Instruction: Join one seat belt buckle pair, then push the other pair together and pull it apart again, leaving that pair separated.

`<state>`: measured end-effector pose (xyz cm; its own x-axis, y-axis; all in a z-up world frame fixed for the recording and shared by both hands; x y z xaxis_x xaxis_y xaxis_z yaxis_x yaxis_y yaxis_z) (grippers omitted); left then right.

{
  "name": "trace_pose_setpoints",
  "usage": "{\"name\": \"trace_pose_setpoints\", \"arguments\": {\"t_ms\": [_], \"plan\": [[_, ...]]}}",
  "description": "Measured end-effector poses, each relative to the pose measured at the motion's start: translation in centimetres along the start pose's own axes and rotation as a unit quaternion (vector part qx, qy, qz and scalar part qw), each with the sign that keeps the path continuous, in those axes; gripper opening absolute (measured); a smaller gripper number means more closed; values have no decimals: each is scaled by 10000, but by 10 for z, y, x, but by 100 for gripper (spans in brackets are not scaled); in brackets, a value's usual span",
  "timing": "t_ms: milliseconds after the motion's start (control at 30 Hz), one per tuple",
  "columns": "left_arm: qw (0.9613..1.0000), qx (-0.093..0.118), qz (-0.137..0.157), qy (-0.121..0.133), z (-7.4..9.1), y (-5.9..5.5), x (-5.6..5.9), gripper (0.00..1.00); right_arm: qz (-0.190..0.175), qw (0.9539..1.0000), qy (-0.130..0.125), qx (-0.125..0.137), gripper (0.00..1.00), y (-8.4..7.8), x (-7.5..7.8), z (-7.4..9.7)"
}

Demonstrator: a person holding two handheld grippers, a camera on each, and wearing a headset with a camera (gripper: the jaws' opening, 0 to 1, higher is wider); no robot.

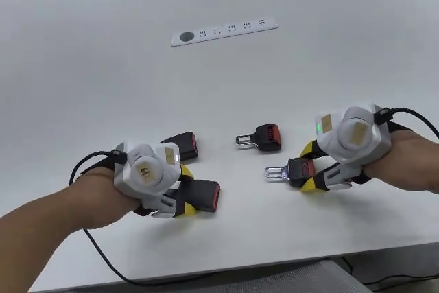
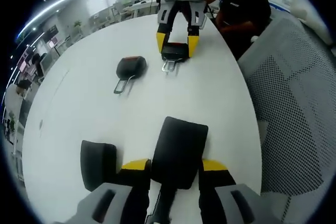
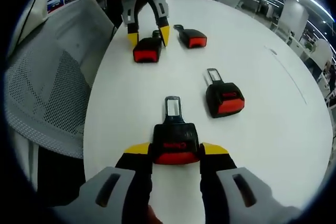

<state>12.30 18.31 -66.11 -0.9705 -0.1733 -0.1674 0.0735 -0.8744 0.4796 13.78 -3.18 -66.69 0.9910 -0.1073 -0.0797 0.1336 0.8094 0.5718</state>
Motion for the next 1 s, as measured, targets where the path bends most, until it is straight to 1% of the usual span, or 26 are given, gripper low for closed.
{"name": "trace_pose_setpoints", "arguments": {"t_ms": [67,167,267,400,600,767,833,1000], "plan": [[10000,-59,42,2,0,0,0,35,-34,10000,-4,-6,35,-1,0,0],[10000,-76,-37,2,0,0,2,34,-148,9998,8,103,35,-1,0,1],[9999,-99,-114,-18,0,2,3,34,-198,9997,24,134,35,-2,0,0],[9997,-234,4,24,-1,1,3,34,-201,9997,52,146,35,-2,0,0],[9993,-360,75,94,0,3,5,34,-201,9997,58,146,34,-2,0,0],[9992,-393,63,44,0,4,6,34,-216,9997,47,59,34,-1,0,-1],[9993,-360,-1,32,0,5,6,34,-227,9997,50,69,34,-1,-1,-1],[9995,-316,65,70,1,5,6,33,-263,9996,52,25,34,-1,1,-1]]}}
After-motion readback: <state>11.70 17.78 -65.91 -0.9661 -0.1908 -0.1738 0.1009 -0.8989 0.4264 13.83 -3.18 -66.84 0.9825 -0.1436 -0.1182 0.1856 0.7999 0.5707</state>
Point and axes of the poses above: the centre of the closed fingertips' face, and the gripper's own axes: z roughly backward along the fingers, x roughly to its right, y roughly out of its top, the point moved 3 cm from there along z, roughly backward along the fingers, and after that the axes turned 8 degrees about y, right-handed, at the moved point
